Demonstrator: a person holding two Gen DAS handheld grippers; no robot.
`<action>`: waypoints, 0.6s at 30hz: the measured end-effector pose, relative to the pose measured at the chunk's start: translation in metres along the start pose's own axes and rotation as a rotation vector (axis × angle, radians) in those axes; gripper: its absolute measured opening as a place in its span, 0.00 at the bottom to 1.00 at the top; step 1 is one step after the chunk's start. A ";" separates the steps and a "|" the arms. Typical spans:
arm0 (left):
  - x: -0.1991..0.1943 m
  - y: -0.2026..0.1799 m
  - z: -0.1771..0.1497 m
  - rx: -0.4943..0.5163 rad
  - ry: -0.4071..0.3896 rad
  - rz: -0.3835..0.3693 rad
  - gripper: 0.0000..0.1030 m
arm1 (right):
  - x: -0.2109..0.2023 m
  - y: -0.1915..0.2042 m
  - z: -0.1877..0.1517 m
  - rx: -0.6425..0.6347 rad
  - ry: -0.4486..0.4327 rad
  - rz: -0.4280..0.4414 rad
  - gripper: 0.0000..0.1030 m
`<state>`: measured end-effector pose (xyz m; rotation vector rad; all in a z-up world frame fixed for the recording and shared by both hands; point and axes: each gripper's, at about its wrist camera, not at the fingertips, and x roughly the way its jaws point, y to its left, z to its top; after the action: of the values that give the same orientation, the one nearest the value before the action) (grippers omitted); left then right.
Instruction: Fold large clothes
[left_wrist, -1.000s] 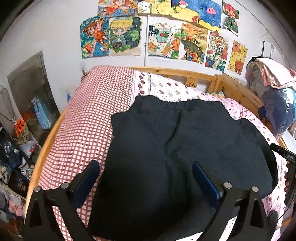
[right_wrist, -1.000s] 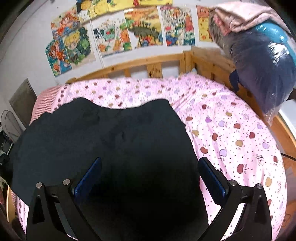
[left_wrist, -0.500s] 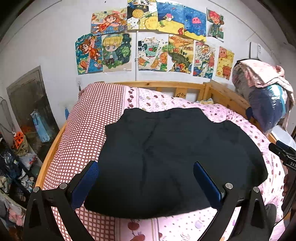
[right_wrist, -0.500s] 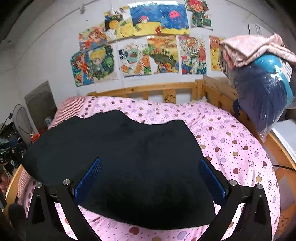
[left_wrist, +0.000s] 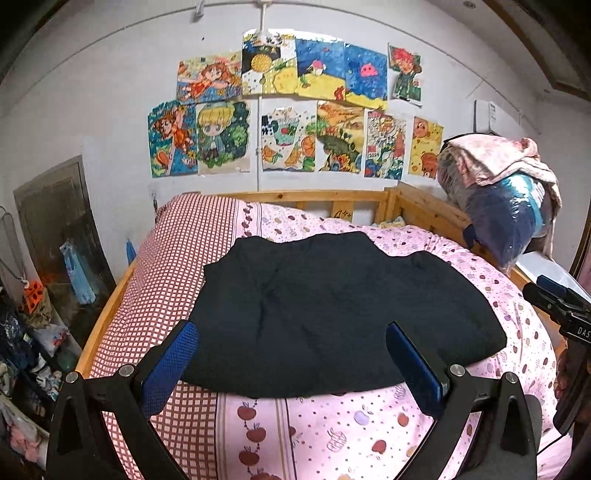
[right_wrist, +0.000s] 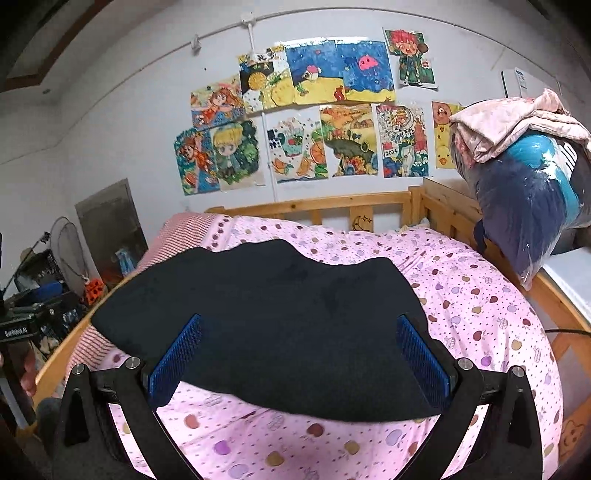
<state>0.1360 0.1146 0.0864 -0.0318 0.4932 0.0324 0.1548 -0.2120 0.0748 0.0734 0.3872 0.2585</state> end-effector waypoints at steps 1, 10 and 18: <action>-0.004 -0.001 -0.001 0.003 -0.008 0.000 1.00 | -0.003 0.002 -0.001 -0.003 -0.008 0.002 0.99; -0.036 -0.001 -0.013 -0.006 -0.049 -0.006 1.00 | -0.033 0.025 -0.012 -0.019 -0.054 0.021 0.99; -0.057 0.000 -0.024 0.003 -0.072 0.009 1.00 | -0.051 0.041 -0.030 -0.025 -0.066 0.042 0.99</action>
<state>0.0742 0.1125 0.0922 -0.0252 0.4218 0.0414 0.0879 -0.1854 0.0710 0.0658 0.3175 0.3013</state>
